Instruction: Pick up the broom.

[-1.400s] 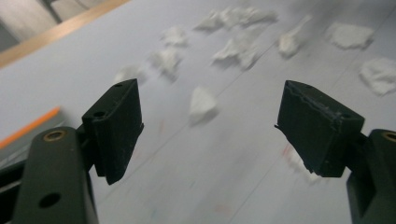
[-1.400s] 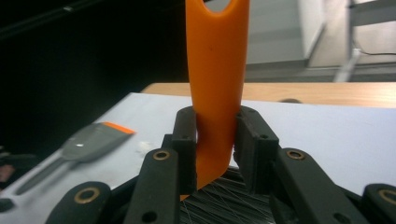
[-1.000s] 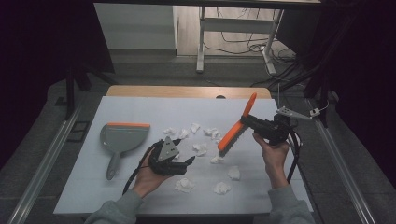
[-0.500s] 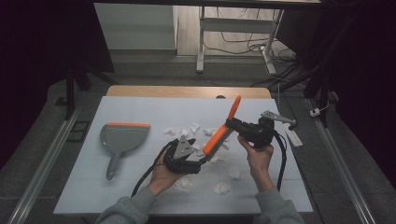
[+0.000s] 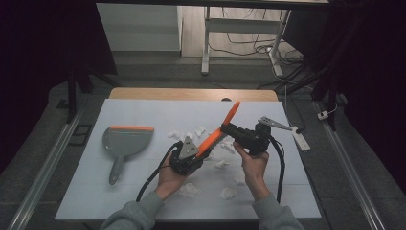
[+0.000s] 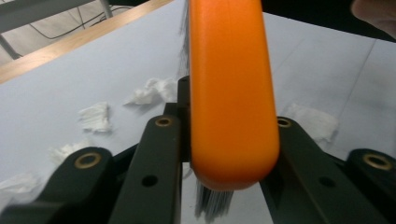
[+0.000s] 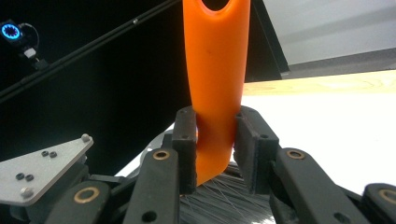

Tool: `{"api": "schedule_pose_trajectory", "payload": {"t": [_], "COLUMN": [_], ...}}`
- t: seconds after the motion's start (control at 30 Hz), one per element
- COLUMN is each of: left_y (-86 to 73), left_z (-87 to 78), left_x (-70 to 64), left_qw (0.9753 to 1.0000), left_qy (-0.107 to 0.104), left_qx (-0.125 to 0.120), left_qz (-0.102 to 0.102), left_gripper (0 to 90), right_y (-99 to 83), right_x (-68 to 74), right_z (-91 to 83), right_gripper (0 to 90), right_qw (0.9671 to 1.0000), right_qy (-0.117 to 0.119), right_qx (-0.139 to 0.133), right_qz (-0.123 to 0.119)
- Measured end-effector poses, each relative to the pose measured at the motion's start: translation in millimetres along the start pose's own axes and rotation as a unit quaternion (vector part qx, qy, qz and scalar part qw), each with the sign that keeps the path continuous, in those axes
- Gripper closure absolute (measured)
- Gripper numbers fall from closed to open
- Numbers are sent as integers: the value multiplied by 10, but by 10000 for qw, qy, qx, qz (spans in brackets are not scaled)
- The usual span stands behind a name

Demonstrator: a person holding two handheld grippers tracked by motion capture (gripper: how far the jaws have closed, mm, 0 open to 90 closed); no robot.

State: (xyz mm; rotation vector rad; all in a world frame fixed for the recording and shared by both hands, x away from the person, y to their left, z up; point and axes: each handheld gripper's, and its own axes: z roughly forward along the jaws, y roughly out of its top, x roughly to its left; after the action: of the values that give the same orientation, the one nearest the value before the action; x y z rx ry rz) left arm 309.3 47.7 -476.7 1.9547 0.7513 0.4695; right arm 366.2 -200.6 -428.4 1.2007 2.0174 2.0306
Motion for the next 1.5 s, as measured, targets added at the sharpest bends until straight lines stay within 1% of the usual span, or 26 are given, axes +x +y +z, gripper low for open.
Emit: {"api": "schedule_pose_trajectory", "payload": {"t": [0.1,0.2,0.33,0.4,0.43,0.47,0.53,0.6,0.63,0.67,0.73,0.8,0.87,0.9,0.97,1.03,1.07,1.13,1.17,1.23,1.27,1.3,1.33,1.37,1.4,1.5], "left_y": [-6,-7,-6,-8,-17,-17,-35,-37,-28,-28,-20,-20,-22,-24,-25,-30,-30,-40,-42,-44,-46,-47,-47,-53,-53,-44], "left_z": [-22,-55,-90,-105,-157,-157,-278,-319,-384,-384,-450,-473,-482,-491,-491,-482,-482,-474,-471,-467,-463,-447,-447,-432,-432,-407], "left_x": [22,42,102,125,191,191,289,321,378,378,426,458,471,495,501,503,503,497,493,485,478,477,477,454,454,404], "left_qw": [10000,9999,9999,9998,9994,9994,9987,9984,9970,9970,9947,9933,9929,9917,9910,9886,9886,9865,9858,9850,9839,9801,9801,9772,9772,9731], "left_qy": [41,75,-87,-99,-186,-186,-228,-275,-412,-412,-490,-556,-569,-625,-653,-738,-738,-765,-790,-822,-857,-942,-942,-946,-946,-1027], "left_qx": [11,27,102,139,279,279,440,486,649,649,893,1000,1030,1109,1154,1295,1295,1415,1452,1485,1530,1692,1692,1811,1811,1939], "left_qz": [23,127,96,93,90,90,92,74,33,33,136,141,153,163,180,227,227,298,308,317,349,424,424,579,579,700], "left_gripper": [791,801,802,802,802,802,802,802,802,802,802,802,802,802,802,802,802,802,802,802,802,802,802,802,802,802], "right_y": [-19,-25,-14,-1,10,10,51,71,75,75,66,49,22,12,2,5,5,12,8,5,5,7,8,12,15,13], "right_x": [-4,-5,19,28,27,27,36,45,47,50,58,73,100,112,131,141,141,171,183,212,228,244,266,286,312,394], "right_z": [11,20,31,26,14,14,-47,-76,-88,-100,-127,-153,-185,-201,-230,-237,-237,-225,-216,-206,-201,-198,-195,-191,-185,-165], "right_gripper": [697,695,671,584,540,540,485,449,424,411,406,394,381,374,372,372,372,372,372,374,375,375,374,375,374,372], "right_qw": [10000,10000,9999,9996,9994,9994,9978,9950,9935,9918,9879,9824,9759,9730,9688,9678,9678,9645,9637,9603,9586,9573,9570,9558,9543,9481], "right_qy": [3,11,-38,-85,-91,-91,-115,-183,-164,-167,-212,-267,-331,-354,-377,-299,-299,-239,-207,-195,-186,-153,-135,-114,-102,-120], "right_qx": [6,35,102,158,175,175,353,583,696,813,1031,1275,1490,1587,1710,1766,1766,1869,1885,1958,1994,2031,2047,2054,2076,2173], "right_qz": [35,63,-124,-233,-280,-280,-541,-791,-886,-967,-1138,-1341,-1561,-1637,-1755,-1766,-1766,-1852,-1880,-1976,-2022,-2050,-2052,-2101,-2146,-2320]}}
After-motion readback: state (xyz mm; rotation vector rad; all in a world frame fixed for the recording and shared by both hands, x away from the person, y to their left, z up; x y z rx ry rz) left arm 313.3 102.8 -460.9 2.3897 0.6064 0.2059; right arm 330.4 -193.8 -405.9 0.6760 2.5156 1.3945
